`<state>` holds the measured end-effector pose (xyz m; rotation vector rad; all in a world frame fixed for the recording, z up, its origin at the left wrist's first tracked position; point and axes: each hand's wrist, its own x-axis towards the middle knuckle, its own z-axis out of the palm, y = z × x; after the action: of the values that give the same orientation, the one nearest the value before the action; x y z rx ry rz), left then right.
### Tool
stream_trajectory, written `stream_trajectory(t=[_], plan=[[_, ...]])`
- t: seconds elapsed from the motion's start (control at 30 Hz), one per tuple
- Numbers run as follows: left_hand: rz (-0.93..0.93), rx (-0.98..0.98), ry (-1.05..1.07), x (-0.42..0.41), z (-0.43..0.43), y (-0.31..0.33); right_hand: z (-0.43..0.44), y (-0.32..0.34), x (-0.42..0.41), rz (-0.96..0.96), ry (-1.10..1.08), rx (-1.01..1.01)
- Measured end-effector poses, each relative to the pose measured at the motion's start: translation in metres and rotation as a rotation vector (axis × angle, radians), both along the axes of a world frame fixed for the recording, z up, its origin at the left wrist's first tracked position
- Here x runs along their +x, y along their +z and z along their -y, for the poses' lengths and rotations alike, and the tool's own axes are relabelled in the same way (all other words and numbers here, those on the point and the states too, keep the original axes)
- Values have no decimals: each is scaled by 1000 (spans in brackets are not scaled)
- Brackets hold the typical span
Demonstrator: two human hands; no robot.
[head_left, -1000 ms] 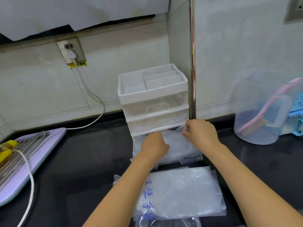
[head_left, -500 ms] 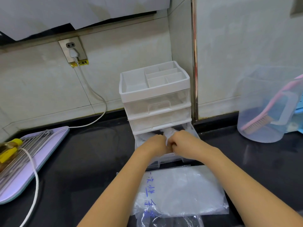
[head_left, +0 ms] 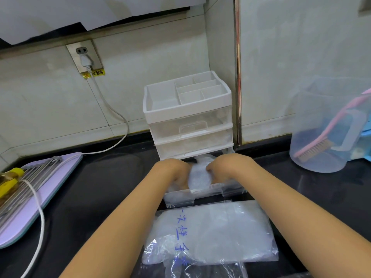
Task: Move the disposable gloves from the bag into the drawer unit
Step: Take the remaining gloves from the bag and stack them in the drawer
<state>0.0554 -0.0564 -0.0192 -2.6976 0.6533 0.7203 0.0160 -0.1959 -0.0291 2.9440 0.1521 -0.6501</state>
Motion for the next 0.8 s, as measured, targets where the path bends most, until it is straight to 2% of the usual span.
stream_trajectory(t=[0.17, 0.33, 0.43, 0.5, 0.6, 0.7, 0.8], plan=[[-16, 168, 62, 7, 5, 3, -9, 19, 1, -46, -13, -101], [29, 259, -6, 3, 7, 3, -13, 26, 1, -55, 9, -141], [50, 293, -43, 0, 7, 2, -10, 24, 1, -34, 7, -123], [74, 284, -73, -3, 5, 3, -6, 23, 0, -2, -36, -41], [94, 191, -103, -9, -1, 6, 3, 29, -12, 77, -113, 156], [121, 49, -97, -15, -6, 11, 13, 37, -30, 241, -71, 316], [157, -204, -24, -38, -17, 17, 23, 41, -57, 383, -92, 517]])
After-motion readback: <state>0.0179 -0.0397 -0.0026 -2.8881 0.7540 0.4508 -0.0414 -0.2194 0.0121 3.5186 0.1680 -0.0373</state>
